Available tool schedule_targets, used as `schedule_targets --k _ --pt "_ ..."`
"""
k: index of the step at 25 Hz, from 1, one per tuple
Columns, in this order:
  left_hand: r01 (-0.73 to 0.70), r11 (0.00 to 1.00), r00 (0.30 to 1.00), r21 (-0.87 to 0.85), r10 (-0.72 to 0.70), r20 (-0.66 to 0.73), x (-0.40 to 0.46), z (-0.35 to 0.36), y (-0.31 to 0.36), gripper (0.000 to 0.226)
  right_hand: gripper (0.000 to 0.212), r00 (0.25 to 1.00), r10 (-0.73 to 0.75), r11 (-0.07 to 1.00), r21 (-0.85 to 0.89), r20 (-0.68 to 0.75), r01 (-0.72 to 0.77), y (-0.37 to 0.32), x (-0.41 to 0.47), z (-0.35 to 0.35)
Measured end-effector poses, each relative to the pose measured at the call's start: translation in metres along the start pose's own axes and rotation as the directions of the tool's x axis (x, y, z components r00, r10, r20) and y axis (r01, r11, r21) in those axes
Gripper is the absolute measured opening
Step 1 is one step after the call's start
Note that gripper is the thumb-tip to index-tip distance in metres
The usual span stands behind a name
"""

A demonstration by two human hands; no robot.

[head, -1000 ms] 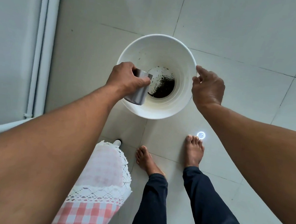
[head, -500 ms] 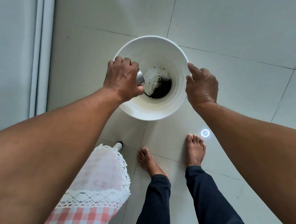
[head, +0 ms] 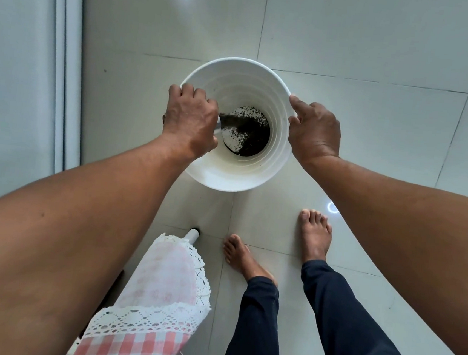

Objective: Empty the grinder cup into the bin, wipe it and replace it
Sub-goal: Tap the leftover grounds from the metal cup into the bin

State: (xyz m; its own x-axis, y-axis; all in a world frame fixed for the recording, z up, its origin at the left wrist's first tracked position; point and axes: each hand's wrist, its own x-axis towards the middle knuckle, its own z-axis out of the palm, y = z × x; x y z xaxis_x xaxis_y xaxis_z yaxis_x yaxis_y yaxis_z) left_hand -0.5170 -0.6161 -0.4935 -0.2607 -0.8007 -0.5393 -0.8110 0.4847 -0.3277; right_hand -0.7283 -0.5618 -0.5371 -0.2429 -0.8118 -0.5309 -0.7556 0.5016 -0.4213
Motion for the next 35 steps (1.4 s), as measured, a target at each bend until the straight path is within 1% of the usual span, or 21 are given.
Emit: schedule_targets --k 5,12,15,18,20,22,27,30,35 --pt "-0.01 0.999 1.0 0.052 0.008 0.024 0.004 -0.007 -0.002 0.048 0.045 1.0 -0.003 1.0 0.001 0.002 0.003 0.0 0.0 -0.001" --pt "-0.049 0.997 0.999 0.064 0.05 -0.012 0.0 -0.01 -0.005 0.046 0.045 1.0 -0.002 1.0 0.003 -0.003 0.002 0.0 -0.001 -0.001" --pt "-0.062 0.99 0.998 0.124 0.057 0.041 0.0 -0.012 -0.004 0.044 0.045 1.0 -0.003 1.0 -0.016 -0.002 0.003 0.0 0.0 0.0" --pt "-0.08 0.975 0.99 0.208 0.054 0.127 0.004 -0.014 -0.002 0.035 0.044 1.0 0.004 1.0 -0.009 -0.003 -0.004 0.0 0.0 0.0" --pt "-0.088 0.966 0.987 0.241 0.053 0.151 0.007 -0.015 0.0 0.032 0.044 1.0 0.011 1.0 0.008 -0.003 -0.011 0.0 -0.001 0.0" --pt "-0.1 0.965 0.986 0.244 0.064 0.153 0.009 -0.014 0.002 0.031 0.044 1.0 0.014 1.0 0.012 -0.002 -0.014 -0.001 0.0 0.0" --pt "-0.12 0.97 0.988 0.211 0.096 0.12 0.01 -0.012 0.002 0.038 0.045 1.0 0.022 1.0 0.004 -0.008 -0.022 -0.002 -0.001 -0.001" --pt "-0.126 0.971 0.989 0.204 0.108 0.098 0.01 -0.011 0.0 0.048 0.045 1.0 0.026 1.0 -0.004 -0.01 -0.026 -0.003 -0.001 -0.001" --pt "-0.108 0.982 0.993 0.153 0.098 0.067 0.007 -0.011 -0.002 0.049 0.045 1.0 0.021 0.999 -0.03 -0.012 -0.022 -0.003 -0.001 0.0"
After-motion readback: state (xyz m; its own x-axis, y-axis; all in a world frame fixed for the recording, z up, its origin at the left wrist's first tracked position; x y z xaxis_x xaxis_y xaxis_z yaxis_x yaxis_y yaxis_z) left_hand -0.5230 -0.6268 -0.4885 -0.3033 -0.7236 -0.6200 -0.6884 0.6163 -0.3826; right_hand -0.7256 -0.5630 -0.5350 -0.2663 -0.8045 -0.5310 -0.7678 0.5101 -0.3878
